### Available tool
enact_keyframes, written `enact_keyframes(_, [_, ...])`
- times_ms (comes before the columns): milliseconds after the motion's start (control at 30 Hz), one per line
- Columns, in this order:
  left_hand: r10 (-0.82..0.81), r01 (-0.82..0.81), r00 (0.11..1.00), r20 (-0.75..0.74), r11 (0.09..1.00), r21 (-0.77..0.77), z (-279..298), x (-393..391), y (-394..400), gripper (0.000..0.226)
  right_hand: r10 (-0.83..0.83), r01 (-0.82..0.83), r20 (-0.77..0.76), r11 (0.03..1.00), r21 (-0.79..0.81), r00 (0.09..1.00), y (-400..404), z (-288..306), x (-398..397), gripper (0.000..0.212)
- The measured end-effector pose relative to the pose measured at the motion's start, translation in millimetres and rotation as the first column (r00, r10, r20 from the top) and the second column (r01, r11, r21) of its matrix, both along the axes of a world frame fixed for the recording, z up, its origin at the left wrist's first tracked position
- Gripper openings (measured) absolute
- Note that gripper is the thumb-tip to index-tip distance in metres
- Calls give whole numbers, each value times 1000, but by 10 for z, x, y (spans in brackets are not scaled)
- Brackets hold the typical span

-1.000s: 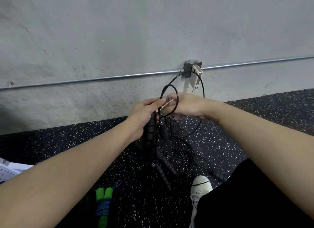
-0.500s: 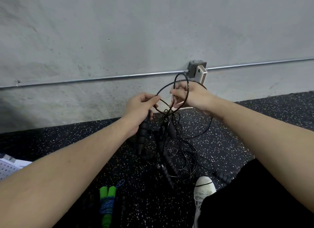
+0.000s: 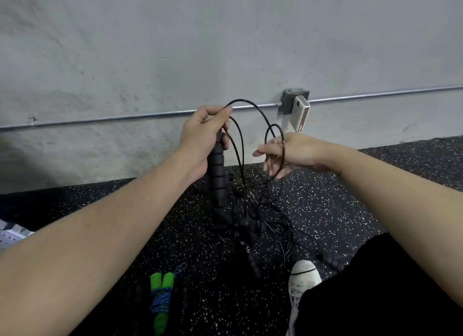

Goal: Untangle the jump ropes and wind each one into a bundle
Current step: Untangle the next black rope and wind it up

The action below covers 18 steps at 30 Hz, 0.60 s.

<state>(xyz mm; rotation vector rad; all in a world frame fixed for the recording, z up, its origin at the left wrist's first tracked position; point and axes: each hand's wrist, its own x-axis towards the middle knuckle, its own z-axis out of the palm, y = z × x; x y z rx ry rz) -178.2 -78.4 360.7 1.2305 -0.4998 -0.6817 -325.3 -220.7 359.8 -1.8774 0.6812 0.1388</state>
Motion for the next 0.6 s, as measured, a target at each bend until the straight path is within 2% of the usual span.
enact_keyframes(133, [2, -2, 1000, 25, 1000, 8, -4, -41, -31, 12, -126, 124, 17, 987, 102, 992, -41, -89, 31, 41])
enact_keyframes(167, [-3, 3, 999, 41, 1000, 21, -11, -30, -26, 11, -121, 118, 45, 992, 52, 992, -40, -107, 32, 52])
enact_keyframes(233, [-25, 17, 994, 102, 997, 77, -37, 15, -7, 8, -86, 97, 77, 983, -155, 993, -66, -119, 39, 78])
enact_keyframes(300, [-42, 15, 984, 174, 988, 151, -80, 80, 36, 3, -77, 113, 127, 947, -301, 989, -121, -89, 42, 87])
enact_keyframes(400, [-36, -53, 946, 323, 963, 263, -179, 143, 97, 3, -198, 284, 322, 926, -248, 926, -213, -10, 46, 68])
enact_keyframes(467, [-50, -77, 914, 402, 953, 294, -215, 122, 102, 8, -265, 347, 367, 921, -179, 892, -223, 20, 39, 51])
enact_keyframes(600, [-136, -39, 872, 471, 938, 344, -244, 54, 56, 14, -187, 239, 333, 963, -123, 924, -111, 28, 32, 44])
